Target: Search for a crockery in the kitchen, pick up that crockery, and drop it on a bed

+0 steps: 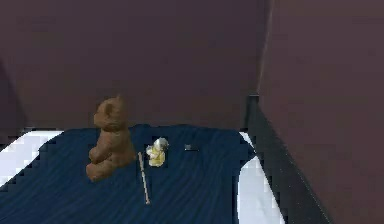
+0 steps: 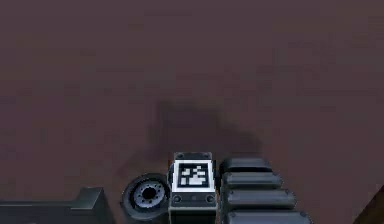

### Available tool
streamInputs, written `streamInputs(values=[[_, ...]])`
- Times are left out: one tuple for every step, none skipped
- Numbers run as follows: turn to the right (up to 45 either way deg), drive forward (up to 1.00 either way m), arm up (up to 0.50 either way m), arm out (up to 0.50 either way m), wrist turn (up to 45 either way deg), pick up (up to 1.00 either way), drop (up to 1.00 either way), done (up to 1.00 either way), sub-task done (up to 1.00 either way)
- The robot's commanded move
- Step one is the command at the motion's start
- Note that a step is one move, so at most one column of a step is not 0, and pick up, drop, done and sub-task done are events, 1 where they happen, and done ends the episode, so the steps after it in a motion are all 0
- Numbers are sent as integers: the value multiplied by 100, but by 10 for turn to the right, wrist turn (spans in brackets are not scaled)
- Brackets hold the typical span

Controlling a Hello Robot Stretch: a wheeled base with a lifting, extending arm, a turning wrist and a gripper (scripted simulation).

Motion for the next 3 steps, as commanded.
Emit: streamInputs(values=[[-450,0,0,0,0,0,0,0,0],[-60,0,0,0,0,0,0,0,0],[0,5,0,0,0,0,0,0,0]])
